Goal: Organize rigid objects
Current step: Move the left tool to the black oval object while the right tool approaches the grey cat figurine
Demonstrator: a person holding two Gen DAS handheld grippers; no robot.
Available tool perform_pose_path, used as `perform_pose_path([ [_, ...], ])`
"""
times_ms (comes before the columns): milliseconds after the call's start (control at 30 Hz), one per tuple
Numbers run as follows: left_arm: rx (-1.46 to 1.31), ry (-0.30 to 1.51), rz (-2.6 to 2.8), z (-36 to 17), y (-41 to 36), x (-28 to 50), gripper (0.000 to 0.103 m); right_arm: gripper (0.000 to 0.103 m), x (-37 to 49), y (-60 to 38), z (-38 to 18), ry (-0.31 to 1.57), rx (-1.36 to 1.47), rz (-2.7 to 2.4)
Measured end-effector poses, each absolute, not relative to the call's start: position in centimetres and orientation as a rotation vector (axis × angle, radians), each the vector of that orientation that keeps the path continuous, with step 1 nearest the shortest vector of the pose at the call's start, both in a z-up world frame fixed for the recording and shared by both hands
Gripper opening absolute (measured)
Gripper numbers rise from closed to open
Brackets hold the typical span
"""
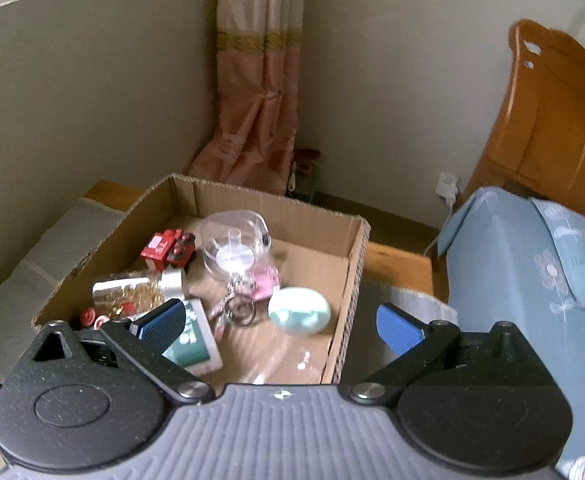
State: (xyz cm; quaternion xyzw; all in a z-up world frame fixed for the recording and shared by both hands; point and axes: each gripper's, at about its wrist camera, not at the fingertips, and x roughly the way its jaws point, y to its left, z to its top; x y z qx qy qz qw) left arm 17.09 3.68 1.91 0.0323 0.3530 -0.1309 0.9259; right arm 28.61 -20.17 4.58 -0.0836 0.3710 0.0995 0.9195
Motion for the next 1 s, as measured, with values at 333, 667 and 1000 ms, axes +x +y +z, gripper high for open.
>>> perform_pose_path([
  [333,0.066,0.719,-0.179,0.5,3.5,14.8,0.102,0.103,21.6,-21.6,1.9,0.712,-0.112,0.119],
  [667,0.02,0.753,-0.145,-2.1,3.2,13.3,0.102,0.103,20.5,-22.4,-3.5,0.768,-0.054,0.055],
  [1000,0.005,0.754,-0.13,-2.3,3.4,12.3,0.102,0.103,19.4,-23.4,-5.4,0.764,0.012,0.023],
])
